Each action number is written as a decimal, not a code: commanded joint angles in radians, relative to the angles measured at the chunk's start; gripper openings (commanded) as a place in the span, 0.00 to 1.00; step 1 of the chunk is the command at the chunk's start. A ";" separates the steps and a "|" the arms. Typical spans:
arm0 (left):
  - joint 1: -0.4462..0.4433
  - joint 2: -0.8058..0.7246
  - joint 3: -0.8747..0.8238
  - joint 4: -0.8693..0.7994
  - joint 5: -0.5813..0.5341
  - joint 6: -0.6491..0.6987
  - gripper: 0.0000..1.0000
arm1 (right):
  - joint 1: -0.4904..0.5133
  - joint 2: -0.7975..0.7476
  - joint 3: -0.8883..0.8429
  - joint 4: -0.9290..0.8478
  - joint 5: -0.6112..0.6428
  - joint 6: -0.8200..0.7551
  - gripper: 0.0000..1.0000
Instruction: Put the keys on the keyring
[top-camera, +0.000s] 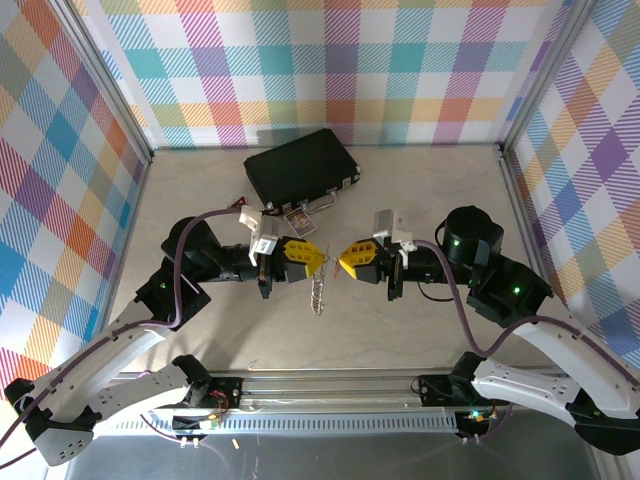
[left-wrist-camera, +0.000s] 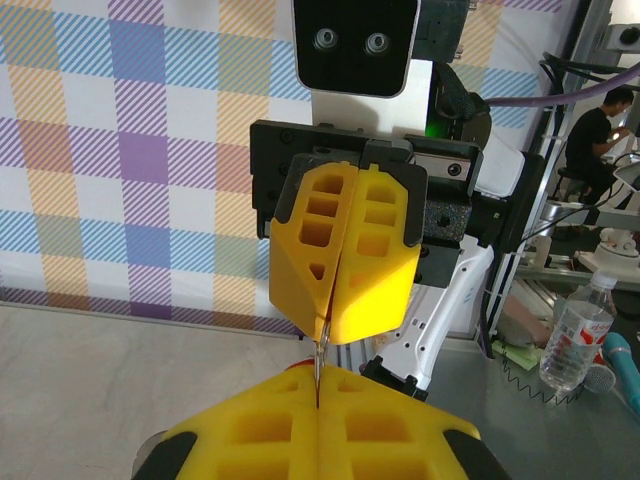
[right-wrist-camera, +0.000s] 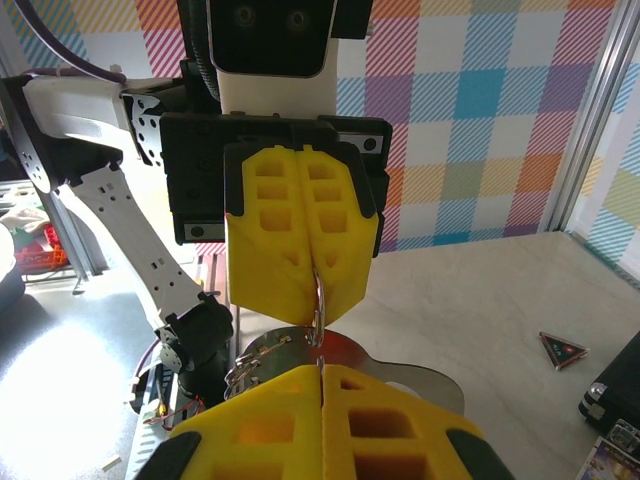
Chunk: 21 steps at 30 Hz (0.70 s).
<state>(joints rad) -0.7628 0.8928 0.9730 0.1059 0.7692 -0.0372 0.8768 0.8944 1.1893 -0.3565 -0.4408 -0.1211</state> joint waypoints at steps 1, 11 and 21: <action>0.001 -0.008 0.002 0.049 0.013 -0.012 0.00 | 0.007 -0.014 -0.016 0.056 0.014 -0.024 0.00; 0.002 -0.005 -0.002 0.046 0.000 -0.015 0.00 | 0.012 -0.019 -0.036 0.097 0.014 -0.027 0.00; 0.002 -0.002 -0.006 0.048 -0.018 -0.013 0.00 | 0.020 -0.008 -0.040 0.129 0.001 -0.023 0.00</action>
<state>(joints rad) -0.7628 0.8932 0.9714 0.1059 0.7540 -0.0376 0.8856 0.8864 1.1572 -0.2760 -0.4271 -0.1360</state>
